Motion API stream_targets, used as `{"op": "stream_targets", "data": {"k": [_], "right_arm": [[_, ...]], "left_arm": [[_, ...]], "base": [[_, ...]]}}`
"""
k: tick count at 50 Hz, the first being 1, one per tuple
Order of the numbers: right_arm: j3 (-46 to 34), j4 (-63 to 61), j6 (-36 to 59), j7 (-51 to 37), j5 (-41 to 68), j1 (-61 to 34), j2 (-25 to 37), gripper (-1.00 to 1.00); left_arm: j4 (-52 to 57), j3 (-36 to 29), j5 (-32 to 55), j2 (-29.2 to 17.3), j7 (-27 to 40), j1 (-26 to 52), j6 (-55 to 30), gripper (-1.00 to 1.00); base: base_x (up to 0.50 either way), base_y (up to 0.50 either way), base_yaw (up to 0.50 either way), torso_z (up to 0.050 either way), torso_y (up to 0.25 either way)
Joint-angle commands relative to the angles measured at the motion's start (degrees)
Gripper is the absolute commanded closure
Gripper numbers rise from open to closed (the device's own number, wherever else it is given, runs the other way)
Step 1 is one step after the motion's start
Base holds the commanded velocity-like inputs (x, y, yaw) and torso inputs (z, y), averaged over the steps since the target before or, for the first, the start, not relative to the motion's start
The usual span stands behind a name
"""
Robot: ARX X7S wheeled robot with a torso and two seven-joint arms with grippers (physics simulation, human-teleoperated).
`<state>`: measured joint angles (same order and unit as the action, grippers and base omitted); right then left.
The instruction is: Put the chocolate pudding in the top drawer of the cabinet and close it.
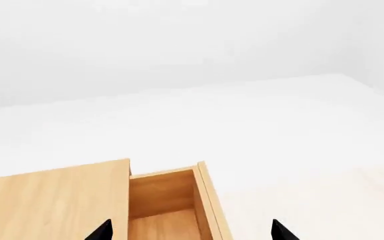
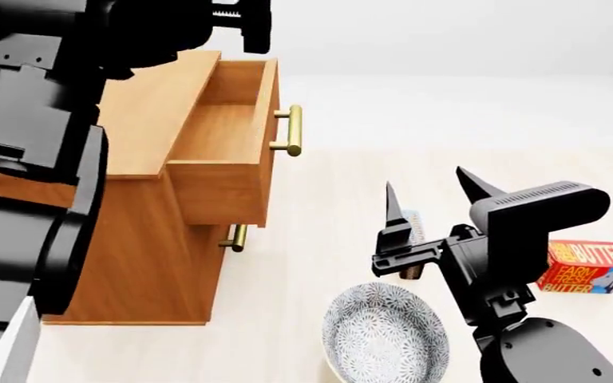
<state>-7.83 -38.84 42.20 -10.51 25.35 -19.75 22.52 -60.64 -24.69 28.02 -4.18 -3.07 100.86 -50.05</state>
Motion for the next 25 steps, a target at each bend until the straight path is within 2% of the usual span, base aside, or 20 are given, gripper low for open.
{"op": "stream_targets", "data": {"k": [1,5,11,15,18,25], "right_arm": [[0.02,0.86,-1.06,0.11,-0.15,0.27,0.21,-1.0],[0.59,0.91,-1.71,0.25,0.06,0.98,0.45,-1.0],[1.77,0.26,-2.12,0.27,0.66,2.38,1.07,-1.0],[2.07,-0.11,-2.16,0.23,0.95,2.83,1.27,-1.0],[2.38,-0.49,-2.12,0.24,1.28,3.23,1.48,-1.0],[3.05,-1.19,-2.1,0.29,1.91,3.99,2.02,-1.0]], "left_arm": [[-14.34,3.36,-5.42,4.16,-1.1,6.39,-3.95,-1.0],[-14.35,7.83,-6.25,4.15,0.94,6.34,-7.03,-1.0],[-14.34,4.63,-0.3,4.16,1.42,6.3,-8.95,-1.0],[-14.35,6.93,0.96,4.16,2.51,6.27,-10.71,-1.0],[-14.35,11.11,0.78,4.16,3.14,6.17,-12.21,-1.0],[-14.35,11.5,2.39,4.17,2.73,5.87,-13.13,-1.0]], "base": [[0.0,0.0,0.0,0.0,0.0],[0.0,0.0,0.0,0.0,0.0],[0.0,0.0,0.0,0.0,0.0],[0.0,0.0,0.0,0.0,0.0],[0.0,0.0,0.0,0.0,0.0],[0.0,0.0,0.0,0.0,0.0]]}}
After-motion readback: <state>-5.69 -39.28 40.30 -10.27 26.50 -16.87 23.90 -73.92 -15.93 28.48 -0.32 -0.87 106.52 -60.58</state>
